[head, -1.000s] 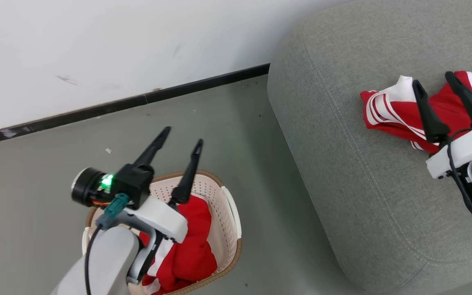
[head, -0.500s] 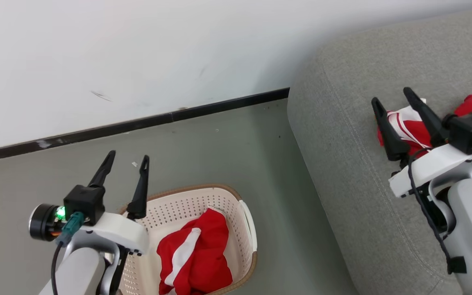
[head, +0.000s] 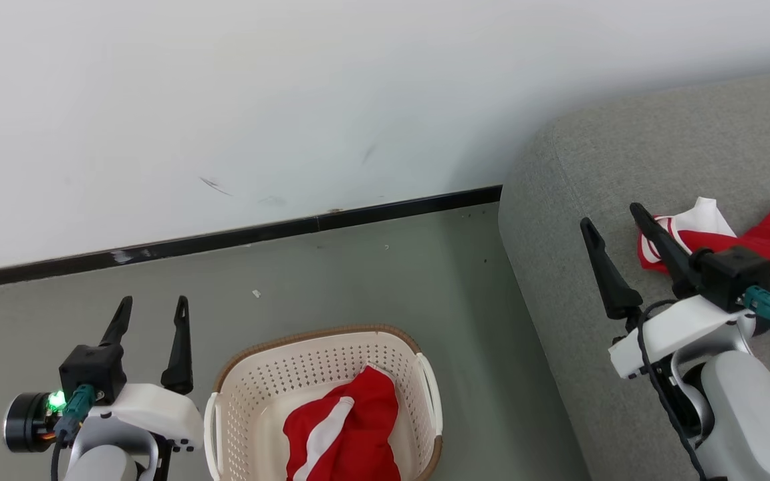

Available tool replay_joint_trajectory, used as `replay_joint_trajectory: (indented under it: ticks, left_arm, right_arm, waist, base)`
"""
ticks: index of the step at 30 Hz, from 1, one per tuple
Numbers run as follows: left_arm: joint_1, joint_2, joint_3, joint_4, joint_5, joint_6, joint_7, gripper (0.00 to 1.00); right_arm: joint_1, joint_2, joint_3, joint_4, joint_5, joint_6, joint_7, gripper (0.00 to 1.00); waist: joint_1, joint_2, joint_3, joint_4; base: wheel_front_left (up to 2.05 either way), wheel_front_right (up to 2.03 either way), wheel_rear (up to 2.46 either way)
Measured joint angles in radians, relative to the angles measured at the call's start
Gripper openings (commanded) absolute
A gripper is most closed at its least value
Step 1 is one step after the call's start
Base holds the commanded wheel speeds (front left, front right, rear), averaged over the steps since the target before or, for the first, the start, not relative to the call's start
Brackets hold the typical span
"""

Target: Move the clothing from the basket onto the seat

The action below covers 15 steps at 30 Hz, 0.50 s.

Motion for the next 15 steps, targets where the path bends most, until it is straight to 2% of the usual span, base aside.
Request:
replay_joint_trajectory:
  ticks: [10,15]
  left_arm:
    - [0.069,0.008,0.023,0.007,0.0,0.023,-0.004,1.0]
    - [0.103,0.011,0.032,0.01,0.0,0.026,-0.007,1.0]
  right_arm:
    - [0.126,0.061,-0.058,-0.032,-0.043,0.0,0.0,1.0]
    - [0.193,0.071,-0.068,-0.041,-0.056,0.0,0.0,1.0]
  waist:
    - [0.0,0.0001,-0.052,0.026]
    - [0.0,0.0,-0.076,0.035]
  base:
    - [0.0,0.0,0.0]
    - [0.0,0.0,0.0]
